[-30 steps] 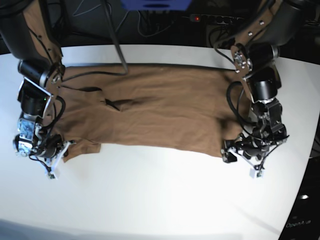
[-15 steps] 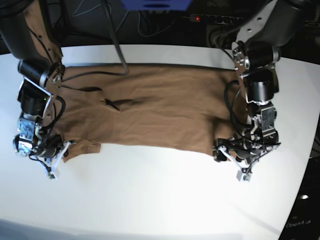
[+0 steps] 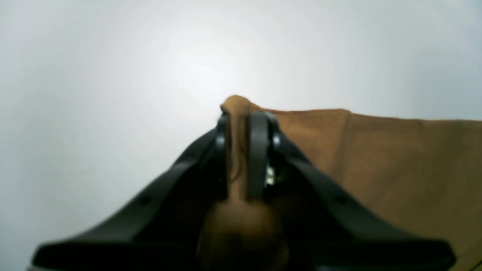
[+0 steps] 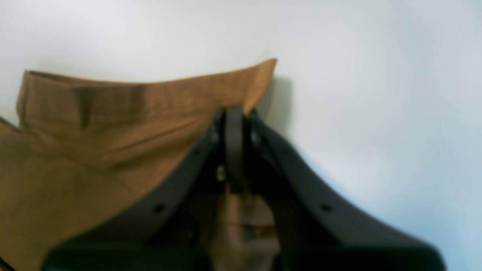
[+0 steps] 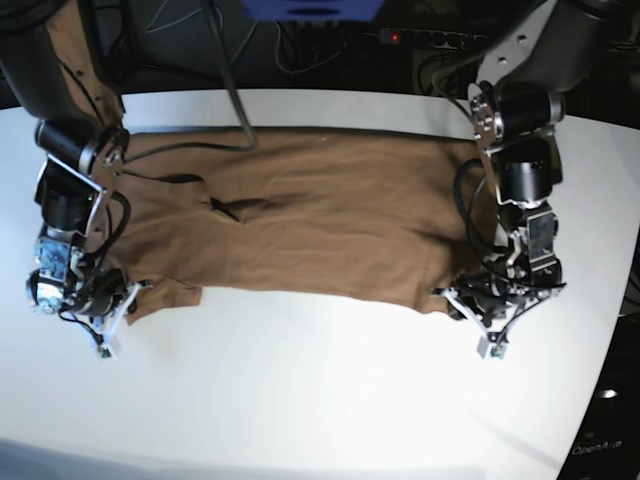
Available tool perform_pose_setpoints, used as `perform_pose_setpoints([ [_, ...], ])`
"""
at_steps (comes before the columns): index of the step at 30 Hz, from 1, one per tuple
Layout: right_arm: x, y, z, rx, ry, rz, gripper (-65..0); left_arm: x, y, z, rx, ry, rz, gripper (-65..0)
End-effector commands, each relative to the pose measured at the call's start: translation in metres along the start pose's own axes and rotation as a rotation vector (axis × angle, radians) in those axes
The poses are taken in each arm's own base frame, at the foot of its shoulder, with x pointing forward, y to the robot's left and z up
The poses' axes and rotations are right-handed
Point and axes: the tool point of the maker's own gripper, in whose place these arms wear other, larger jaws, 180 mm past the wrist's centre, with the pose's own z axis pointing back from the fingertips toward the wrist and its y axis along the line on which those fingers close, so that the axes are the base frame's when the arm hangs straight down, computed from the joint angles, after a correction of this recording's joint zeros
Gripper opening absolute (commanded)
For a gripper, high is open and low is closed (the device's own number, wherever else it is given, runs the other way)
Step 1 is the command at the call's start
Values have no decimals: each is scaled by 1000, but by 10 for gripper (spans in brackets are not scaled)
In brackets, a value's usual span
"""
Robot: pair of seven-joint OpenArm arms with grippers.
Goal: Fold the T-shirt properly
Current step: 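Lower the left gripper onto the hem-side corner and pinch it, then lift the pinched edge with both grippers and fold it over the shirt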
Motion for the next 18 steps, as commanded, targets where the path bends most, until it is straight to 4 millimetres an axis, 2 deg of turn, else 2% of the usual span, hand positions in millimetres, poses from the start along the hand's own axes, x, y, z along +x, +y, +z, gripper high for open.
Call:
perform_pose_setpoints([
  [1,-7,-5,2,-22,64,44,-637,9,5,4,13,0,-16,-602],
  [5,-5,0,0,-19,76,87,-637,1,2,3,9,3,-18,-610],
  [10,2,-4,4,-35,59,95,-637,22,5,21,39,-87,-64,-610],
  [13,0,-9,9,-69,47,112,-637,34,-2,32,51,-144,-92,-610],
  [18,-3,-10,20,-121,18,149,-637,35,-3,42,67,-170,-114,-610],
])
